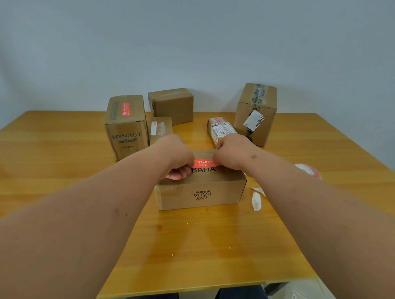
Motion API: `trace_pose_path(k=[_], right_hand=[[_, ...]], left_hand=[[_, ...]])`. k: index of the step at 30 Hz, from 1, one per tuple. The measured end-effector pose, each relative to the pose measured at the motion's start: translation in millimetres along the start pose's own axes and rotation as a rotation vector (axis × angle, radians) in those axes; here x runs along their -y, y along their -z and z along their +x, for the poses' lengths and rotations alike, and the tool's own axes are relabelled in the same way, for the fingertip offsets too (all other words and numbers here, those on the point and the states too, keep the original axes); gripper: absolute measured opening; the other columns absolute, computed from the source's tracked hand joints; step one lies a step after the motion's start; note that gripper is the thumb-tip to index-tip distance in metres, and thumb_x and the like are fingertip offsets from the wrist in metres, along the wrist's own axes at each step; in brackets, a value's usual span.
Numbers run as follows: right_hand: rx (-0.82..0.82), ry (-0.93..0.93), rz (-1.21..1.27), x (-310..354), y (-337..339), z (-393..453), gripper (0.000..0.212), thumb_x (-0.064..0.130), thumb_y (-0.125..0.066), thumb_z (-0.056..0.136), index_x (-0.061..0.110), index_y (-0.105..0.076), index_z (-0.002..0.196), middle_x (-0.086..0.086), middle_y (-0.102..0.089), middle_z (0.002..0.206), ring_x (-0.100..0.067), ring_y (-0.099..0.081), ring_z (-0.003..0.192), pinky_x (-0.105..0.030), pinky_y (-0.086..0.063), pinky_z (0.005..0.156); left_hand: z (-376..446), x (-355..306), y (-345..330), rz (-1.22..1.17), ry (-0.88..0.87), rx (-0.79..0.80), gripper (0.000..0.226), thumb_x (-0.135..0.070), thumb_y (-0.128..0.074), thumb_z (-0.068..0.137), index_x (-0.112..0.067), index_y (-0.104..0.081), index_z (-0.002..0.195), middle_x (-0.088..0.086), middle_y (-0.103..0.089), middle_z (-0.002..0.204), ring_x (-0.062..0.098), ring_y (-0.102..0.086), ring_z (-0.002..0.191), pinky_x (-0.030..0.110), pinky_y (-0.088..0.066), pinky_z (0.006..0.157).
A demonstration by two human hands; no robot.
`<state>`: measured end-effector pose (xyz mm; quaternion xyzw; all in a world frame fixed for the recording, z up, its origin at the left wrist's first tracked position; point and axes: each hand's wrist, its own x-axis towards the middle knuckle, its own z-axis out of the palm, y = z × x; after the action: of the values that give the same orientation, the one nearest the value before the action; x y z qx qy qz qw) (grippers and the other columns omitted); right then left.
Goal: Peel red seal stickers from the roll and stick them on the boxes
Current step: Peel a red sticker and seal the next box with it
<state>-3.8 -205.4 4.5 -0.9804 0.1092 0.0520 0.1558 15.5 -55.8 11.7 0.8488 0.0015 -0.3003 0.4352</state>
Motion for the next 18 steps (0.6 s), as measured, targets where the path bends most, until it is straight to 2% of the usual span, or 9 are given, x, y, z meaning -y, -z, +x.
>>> trace_pose_path(k=[5,9,12,15,18], right_hand=[[-0.017,0.003,-0.104,4,-5,2,0.024,0.022,-0.053,0.088,0.013,-0.061,0.109,-0.006,-0.06,0.101,-0.022,-0.057,0.091,-0.028,-0.048,0.069],[-0.054,0.008,-0.103,1,-7,2,0.024,0.026,-0.057,0.087,0.015,-0.061,0.108,-0.005,-0.061,0.103,-0.022,-0.057,0.092,-0.028,-0.046,0.067],[-0.066,0.003,-0.039,-6,-5,2,0.029,0.031,-0.062,0.085,0.014,-0.062,0.109,-0.005,-0.062,0.104,-0.02,-0.058,0.092,-0.026,-0.044,0.062],[-0.075,-0.004,0.11,-13,-2,2,0.03,0.024,-0.059,0.086,0.011,-0.061,0.112,-0.008,-0.063,0.107,-0.022,-0.059,0.095,-0.024,-0.041,0.057],[-0.085,-0.009,0.162,-12,-3,0,0.03,0.031,-0.06,0.086,0.01,-0.059,0.107,-0.006,-0.062,0.101,-0.016,-0.057,0.082,-0.024,-0.036,0.052]], left_hand=[[0,0,-2,0.002,-0.001,-0.011,0.015,0.003,-0.047,0.094,-0.009,-0.047,0.086,0.006,-0.046,0.057,0.009,-0.038,0.032,0.011,-0.032,0.033],[0,0,-5,0.081,-0.059,-0.079,0.014,0.006,-0.051,0.092,-0.008,-0.049,0.092,0.01,-0.048,0.06,0.013,-0.04,0.035,0.014,-0.035,0.035],[-1,1,-4,0.108,-0.071,-0.09,0.013,0.006,-0.051,0.091,-0.007,-0.05,0.093,0.01,-0.048,0.06,0.014,-0.04,0.037,0.015,-0.034,0.036],[-1,0,1,0.056,-0.047,-0.076,0.014,0.004,-0.049,0.091,-0.01,-0.047,0.095,0.007,-0.046,0.059,0.012,-0.038,0.036,0.014,-0.032,0.035],[-2,0,0,0.137,-0.063,-0.145,0.005,-0.01,-0.055,0.093,-0.008,-0.051,0.091,0.009,-0.053,0.062,0.013,-0.041,0.038,0.015,-0.034,0.036]])
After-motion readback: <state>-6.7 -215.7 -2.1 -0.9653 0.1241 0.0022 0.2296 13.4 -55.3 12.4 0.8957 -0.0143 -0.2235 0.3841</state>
